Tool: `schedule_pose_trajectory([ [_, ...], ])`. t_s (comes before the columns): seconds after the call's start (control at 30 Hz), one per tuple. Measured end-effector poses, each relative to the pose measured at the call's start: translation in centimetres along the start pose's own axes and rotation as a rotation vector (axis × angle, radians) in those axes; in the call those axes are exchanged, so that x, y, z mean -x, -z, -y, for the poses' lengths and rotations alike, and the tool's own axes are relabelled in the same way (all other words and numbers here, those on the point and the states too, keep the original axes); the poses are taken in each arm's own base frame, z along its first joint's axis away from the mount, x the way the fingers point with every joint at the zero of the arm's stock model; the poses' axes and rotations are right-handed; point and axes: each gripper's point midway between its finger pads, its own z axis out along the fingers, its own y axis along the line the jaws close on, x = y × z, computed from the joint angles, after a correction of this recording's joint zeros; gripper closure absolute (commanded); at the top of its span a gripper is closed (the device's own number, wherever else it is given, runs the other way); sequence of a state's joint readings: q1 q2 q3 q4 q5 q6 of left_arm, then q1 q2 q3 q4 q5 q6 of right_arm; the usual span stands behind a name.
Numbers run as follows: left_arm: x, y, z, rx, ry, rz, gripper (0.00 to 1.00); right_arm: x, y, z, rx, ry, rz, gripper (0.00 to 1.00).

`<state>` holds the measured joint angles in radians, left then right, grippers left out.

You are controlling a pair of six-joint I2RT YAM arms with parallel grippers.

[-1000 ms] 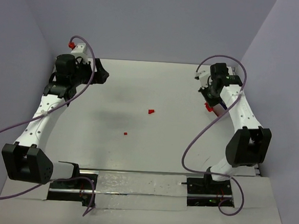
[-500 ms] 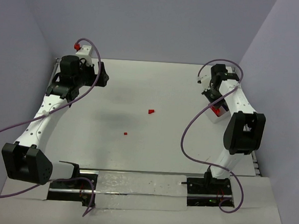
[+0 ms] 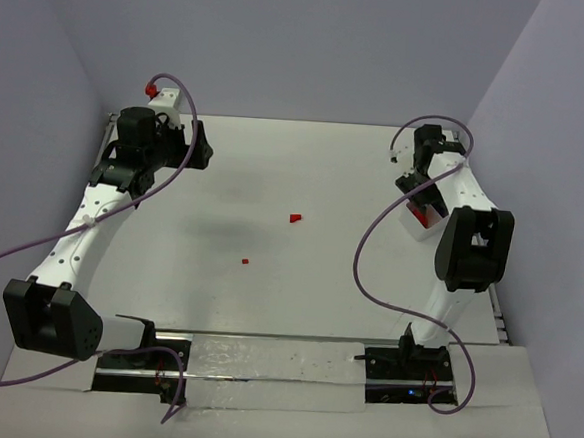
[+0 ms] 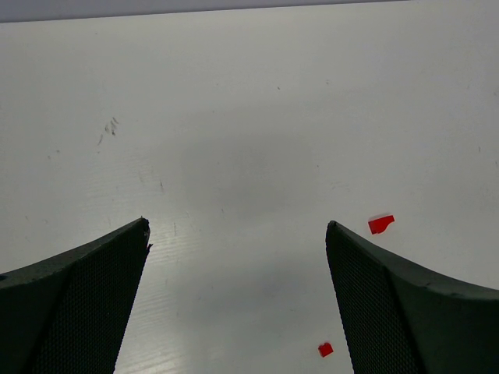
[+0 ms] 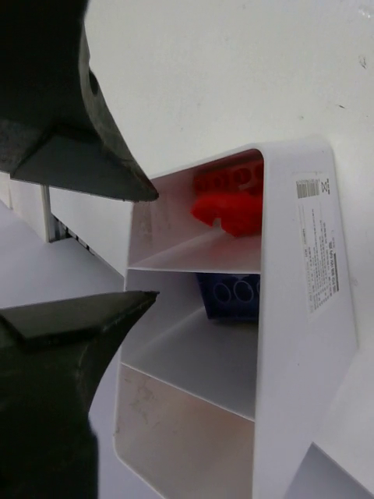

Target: Sort the legos into containers by color

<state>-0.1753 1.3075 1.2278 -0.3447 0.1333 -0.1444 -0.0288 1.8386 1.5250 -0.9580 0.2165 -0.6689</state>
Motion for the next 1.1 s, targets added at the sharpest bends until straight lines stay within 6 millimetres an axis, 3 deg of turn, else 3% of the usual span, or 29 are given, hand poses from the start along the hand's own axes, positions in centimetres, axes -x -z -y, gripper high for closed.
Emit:
schedule_pose_trajectory([
  [0.2, -0.1, 0.0, 0.0, -0.002, 0.0, -0.004, 0.01, 1.1, 1.1, 0.4, -0.011, -0.005, 0.03, 0.39],
  [0.27, -0.1, 0.0, 0.2, -0.012, -0.002, -0.005, 0.01, 2.5, 2.3, -0.1, 0.012, -0.005, 0.073, 0.39],
  [0.33, -0.2, 0.0, 0.7, -0.039, -0.008, -0.009, 0.01, 5.1, 4.1, -1.7, 0.052, 0.014, 0.156, 0.39],
  [0.43, -0.3, 0.1, 1.6, -0.098, -0.019, -0.016, 0.01, 9.9, 7.7, -6.5, 0.14, 0.086, 0.313, 0.39],
  [0.5, -0.5, 0.2, 2.4, -0.143, -0.023, -0.022, 0.01, 12.6, 9.9, -10.9, 0.221, 0.146, 0.397, 0.4],
  [0.6, -0.7, 0.4, 3.3, -0.201, -0.03, -0.031, 0.01, 15.7, 11.8, -17.5, 0.348, 0.247, 0.468, 0.4],
  [0.7, -1.0, 0.6, 3.7, -0.238, -0.037, -0.044, 0.01, 17.2, 11.1, -23.1, 0.458, 0.34, 0.462, 0.39],
  [0.8, -1.1, 0.8, 3.8, -0.262, -0.037, -0.049, 0.01, 17.5, 8.5, -26.4, 0.525, 0.413, 0.405, 0.37],
  [0.93, -1.1, 1.0, 3.9, -0.288, -0.03, -0.051, 0.01, 17.2, 5.8, -28.1, 0.562, 0.491, 0.353, 0.36],
  [1.1, -1.0, 1.1, 4.1, -0.308, -0.027, -0.052, 0.01, 17.7, 4.6, -28.6, 0.566, 0.553, 0.351, 0.36],
])
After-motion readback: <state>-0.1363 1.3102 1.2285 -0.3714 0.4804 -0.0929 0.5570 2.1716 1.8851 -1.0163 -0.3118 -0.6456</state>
